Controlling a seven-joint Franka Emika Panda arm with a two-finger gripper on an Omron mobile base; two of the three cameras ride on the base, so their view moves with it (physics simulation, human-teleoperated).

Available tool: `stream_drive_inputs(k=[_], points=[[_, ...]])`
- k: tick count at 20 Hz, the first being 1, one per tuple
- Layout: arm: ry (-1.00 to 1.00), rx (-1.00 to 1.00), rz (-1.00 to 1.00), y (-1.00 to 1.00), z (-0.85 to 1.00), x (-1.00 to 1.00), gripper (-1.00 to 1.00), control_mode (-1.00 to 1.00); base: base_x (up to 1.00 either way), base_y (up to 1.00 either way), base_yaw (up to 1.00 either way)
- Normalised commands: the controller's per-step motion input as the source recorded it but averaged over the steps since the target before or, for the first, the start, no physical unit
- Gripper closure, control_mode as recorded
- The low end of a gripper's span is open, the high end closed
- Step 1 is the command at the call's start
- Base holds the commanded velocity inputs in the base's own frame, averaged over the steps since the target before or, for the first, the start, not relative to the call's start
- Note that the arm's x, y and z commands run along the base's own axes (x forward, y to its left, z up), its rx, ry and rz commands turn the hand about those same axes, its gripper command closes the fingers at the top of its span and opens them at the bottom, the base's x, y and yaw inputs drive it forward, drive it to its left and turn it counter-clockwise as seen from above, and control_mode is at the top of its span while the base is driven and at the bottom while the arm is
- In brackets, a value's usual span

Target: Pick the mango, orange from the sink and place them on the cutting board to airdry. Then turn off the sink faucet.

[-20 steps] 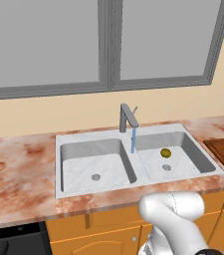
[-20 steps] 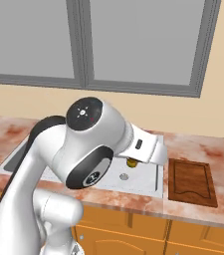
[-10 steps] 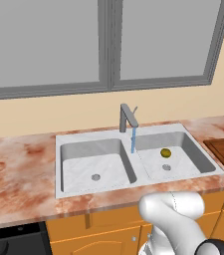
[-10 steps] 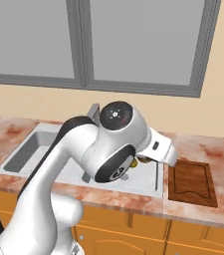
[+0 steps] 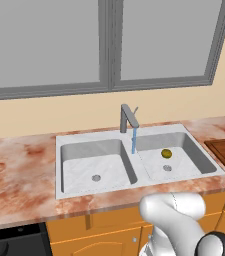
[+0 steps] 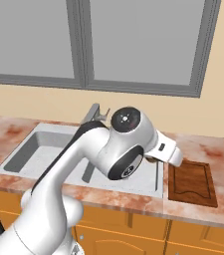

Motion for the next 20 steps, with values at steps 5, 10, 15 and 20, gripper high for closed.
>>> stream_drive_inputs(k=[5, 10, 15, 20], points=[[0.00, 0.00, -0.07, -0.38, -0.17, 0.31, 1.00, -1.00, 0.00, 0.00, 0.00], [0.03, 0.06, 0.00, -0.32, -0.26, 0.45, 1.00, -1.00, 0.00, 0.00, 0.00], [0.14, 0.11, 0.00, -0.22, -0.34, 0.54, 1.00, -1.00, 0.00, 0.00, 0.00], [0.14, 0.06, 0.00, -0.27, -0.32, 0.44, 1.00, -1.00, 0.00, 0.00, 0.00]])
